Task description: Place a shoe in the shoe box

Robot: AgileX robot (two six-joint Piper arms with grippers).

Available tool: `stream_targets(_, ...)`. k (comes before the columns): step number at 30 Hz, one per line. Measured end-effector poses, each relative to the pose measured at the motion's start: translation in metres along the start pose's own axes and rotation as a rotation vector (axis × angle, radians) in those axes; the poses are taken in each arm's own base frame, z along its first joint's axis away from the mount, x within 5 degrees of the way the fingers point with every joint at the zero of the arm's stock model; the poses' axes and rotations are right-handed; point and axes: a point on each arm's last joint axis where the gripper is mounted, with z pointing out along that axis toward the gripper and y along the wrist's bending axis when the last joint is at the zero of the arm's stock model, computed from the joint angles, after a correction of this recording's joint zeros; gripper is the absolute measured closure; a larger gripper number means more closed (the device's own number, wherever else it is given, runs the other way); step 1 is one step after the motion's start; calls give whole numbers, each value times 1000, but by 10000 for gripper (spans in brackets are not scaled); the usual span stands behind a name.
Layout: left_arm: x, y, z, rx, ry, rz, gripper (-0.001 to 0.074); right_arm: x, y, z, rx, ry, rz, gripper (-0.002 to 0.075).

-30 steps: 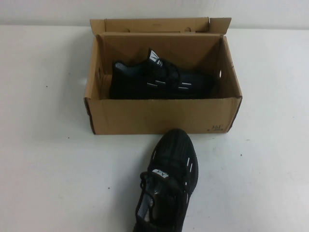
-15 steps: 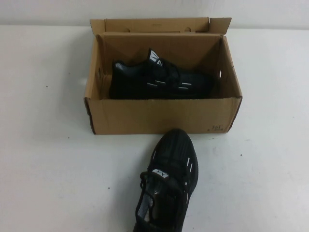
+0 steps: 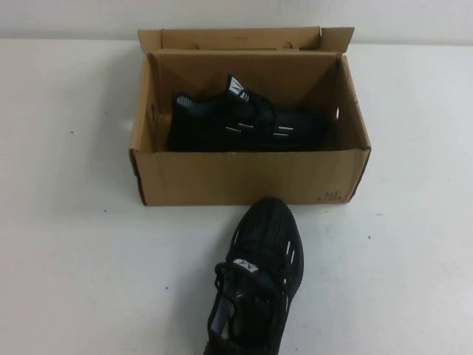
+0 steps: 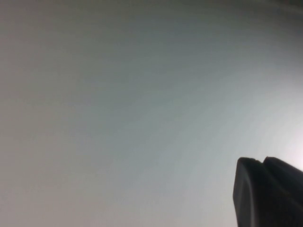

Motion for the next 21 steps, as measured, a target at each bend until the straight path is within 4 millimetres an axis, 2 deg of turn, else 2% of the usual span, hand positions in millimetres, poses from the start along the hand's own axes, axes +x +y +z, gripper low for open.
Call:
stream_targets(3, 6, 1, 26, -42, 226, -10, 737, 4, 0, 19, 88, 193, 9, 743)
stream_targets(7, 41, 8, 47, -97, 539, -2, 737, 36, -15, 39, 228, 483, 39, 743)
stream_targets(12, 78, 14, 51, -148, 826, 9, 737, 69, -31, 38, 337, 781, -34, 743)
stream_targets(16, 104, 18, 48, -188, 1048, -12, 737, 87, -33, 34, 379, 954, 52, 743)
stream_targets(21, 129, 20, 38, -234, 1322, -48, 737, 115, -30, 35, 295, 1199, 116, 743)
